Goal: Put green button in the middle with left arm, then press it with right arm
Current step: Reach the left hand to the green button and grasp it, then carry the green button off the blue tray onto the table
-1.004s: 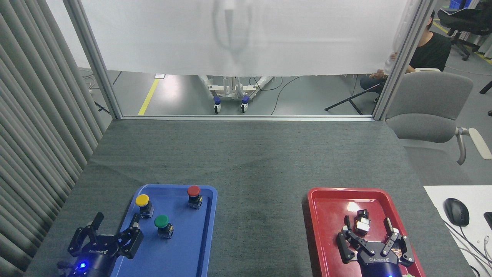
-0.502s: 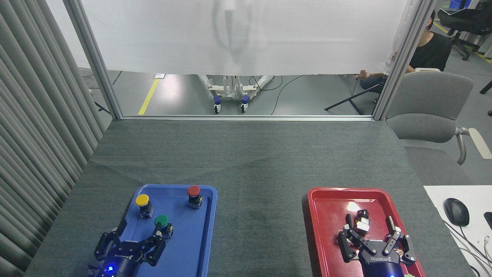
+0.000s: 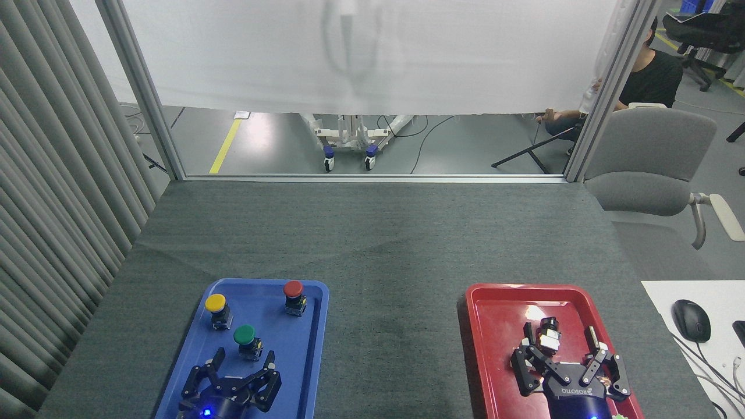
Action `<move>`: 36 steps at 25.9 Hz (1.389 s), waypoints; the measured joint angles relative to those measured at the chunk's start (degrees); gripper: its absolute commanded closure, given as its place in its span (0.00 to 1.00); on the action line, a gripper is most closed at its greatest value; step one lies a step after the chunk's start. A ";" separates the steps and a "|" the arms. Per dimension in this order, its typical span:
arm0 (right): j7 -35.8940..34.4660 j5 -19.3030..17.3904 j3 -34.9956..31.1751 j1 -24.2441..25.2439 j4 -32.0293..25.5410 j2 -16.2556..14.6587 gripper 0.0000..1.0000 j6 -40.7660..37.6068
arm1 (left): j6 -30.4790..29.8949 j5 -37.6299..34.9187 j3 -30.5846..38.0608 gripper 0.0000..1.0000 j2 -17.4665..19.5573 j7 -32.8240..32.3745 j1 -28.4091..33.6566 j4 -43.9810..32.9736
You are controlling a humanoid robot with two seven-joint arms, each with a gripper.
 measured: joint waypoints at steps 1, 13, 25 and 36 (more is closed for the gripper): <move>-0.03 0.00 -0.08 0.00 0.02 0.09 0.00 -0.12 | -0.15 -0.01 -0.05 0.03 -0.16 0.08 -0.56 1.04; 0.34 0.00 0.23 0.63 0.14 1.51 0.00 -0.76 | 0.18 0.03 -0.08 0.23 -0.29 0.53 -4.73 7.56; 0.57 0.03 0.50 0.27 0.27 1.69 0.00 -1.28 | -0.96 0.13 -0.10 1.00 0.25 3.85 -6.15 11.23; 0.52 0.09 0.61 0.11 0.39 1.46 0.00 -1.36 | -11.30 0.30 -1.49 1.00 1.47 4.26 -6.79 6.05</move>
